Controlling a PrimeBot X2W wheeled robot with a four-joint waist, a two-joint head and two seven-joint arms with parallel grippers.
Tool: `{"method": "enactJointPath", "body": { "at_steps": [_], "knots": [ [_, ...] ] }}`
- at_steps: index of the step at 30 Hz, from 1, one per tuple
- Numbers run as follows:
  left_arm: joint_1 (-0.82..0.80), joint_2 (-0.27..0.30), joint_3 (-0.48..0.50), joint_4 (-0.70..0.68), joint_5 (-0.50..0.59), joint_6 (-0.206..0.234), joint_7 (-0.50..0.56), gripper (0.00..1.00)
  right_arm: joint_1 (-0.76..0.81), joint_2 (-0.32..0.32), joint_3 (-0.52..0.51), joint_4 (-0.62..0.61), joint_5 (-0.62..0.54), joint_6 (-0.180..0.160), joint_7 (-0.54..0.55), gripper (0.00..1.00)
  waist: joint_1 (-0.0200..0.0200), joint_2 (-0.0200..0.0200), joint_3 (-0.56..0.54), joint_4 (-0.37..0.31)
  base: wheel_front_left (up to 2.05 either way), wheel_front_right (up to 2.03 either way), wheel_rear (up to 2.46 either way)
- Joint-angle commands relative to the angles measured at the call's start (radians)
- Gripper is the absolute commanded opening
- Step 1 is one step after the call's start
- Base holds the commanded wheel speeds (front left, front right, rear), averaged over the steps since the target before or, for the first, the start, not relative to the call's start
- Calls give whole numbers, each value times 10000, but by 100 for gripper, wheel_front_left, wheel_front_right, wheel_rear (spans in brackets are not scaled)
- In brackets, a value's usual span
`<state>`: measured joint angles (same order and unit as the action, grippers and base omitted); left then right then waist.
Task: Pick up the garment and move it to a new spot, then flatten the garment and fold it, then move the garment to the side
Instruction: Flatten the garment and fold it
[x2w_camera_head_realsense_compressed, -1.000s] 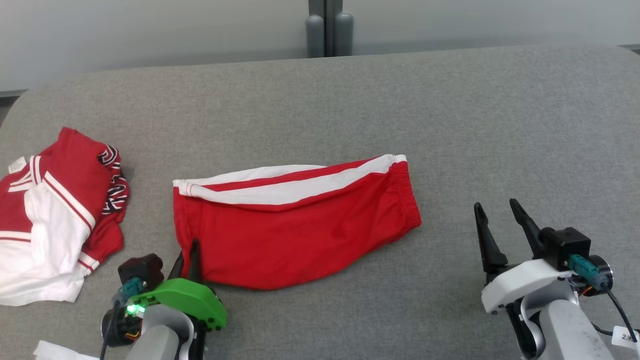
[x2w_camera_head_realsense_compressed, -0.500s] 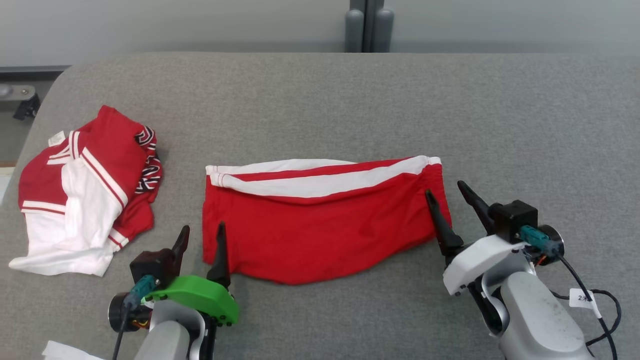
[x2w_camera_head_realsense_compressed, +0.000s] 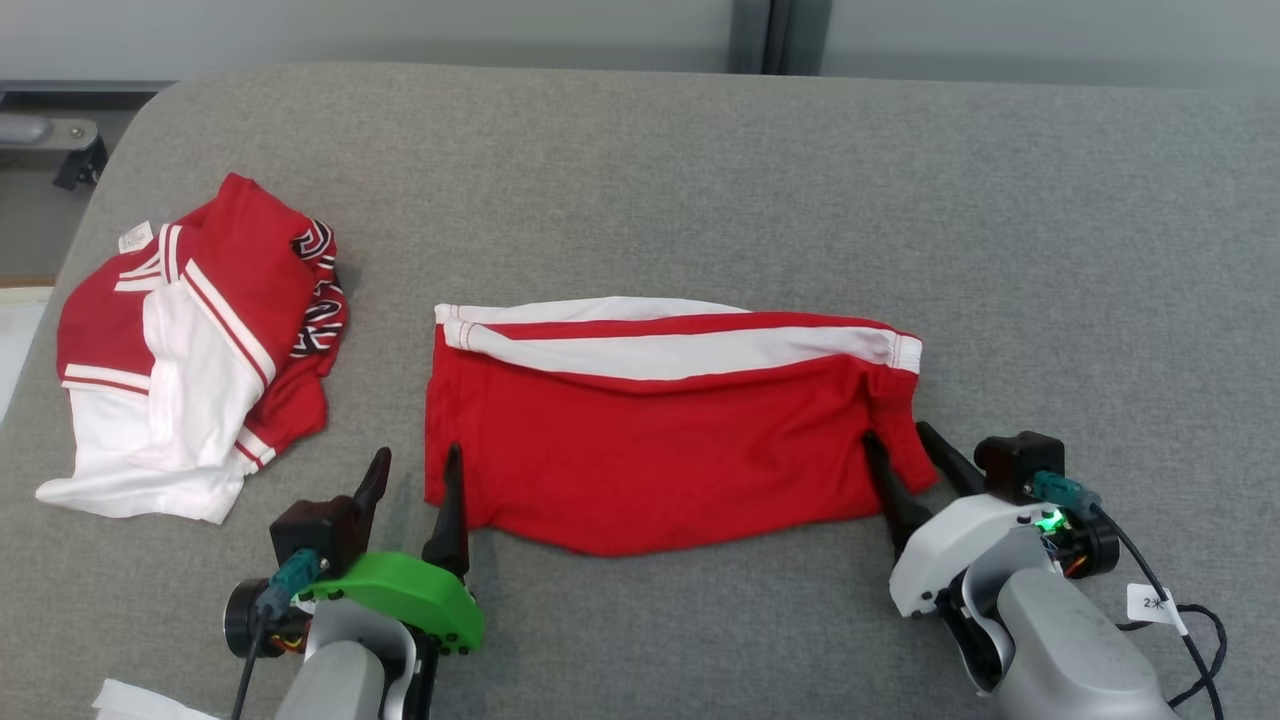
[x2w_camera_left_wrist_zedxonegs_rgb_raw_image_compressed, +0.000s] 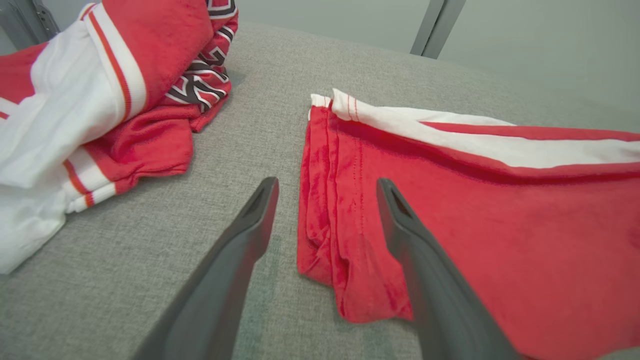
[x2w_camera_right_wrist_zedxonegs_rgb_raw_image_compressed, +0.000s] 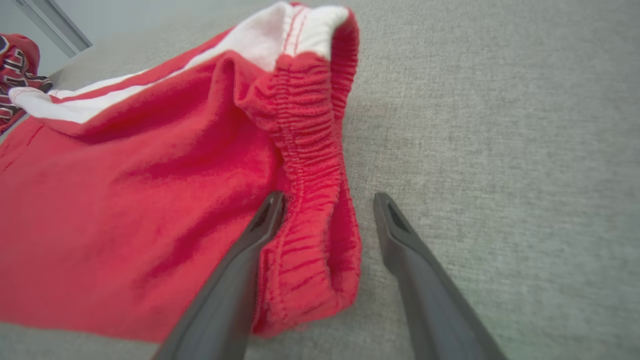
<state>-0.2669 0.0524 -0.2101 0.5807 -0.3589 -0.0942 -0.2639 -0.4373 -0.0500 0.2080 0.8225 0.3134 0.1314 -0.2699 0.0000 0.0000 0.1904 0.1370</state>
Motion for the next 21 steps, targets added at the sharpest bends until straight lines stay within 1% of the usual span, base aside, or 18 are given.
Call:
{"method": "enactJointPath", "body": {
  "at_steps": [1, 2, 3, 7, 9, 17, 21],
  "knots": [
    [-20, 7, 54, -24, 93, -41, -6, 100, 93, -14, 187, 265, 173, -15, 105, 31, 0, 0, 94, 9, 0, 0, 0],
    [-45, 3, 67, -21, 118, -58, -6, 100, 80, -10, 263, 316, 260, -15, 113, 22, 0, 0, 121, 7, 0, 0, 0],
    [-71, 0, 78, -23, 137, -75, -6, 100, 68, -6, 355, 342, 366, -15, 127, 0, 0, 0, 156, 7, 0, 0, 0],
    [-121, -6, 62, -38, 78, -106, -6, 100, 92, -22, 377, 413, 731, -16, 128, 0, 0, 0, 231, -11, 0, 0, 0],
    [-132, -7, 41, -57, 34, -111, -6, 100, 87, -22, 252, 417, 662, -19, 128, 0, 0, 0, 248, -26, 0, 0, 0],
    [-112, -4, 33, -172, 152, -112, -6, 100, 44, -376, -983, 55, 495, -51, 83, 0, 0, 0, 132, -261, 0, 0, 0],
    [13, -1, -54, -329, 185, -158, -6, 100, 53, -747, -1669, -124, 403, -27, 55, 0, 0, 0, -15, -489, 0, 0, 0]
  ]
}}
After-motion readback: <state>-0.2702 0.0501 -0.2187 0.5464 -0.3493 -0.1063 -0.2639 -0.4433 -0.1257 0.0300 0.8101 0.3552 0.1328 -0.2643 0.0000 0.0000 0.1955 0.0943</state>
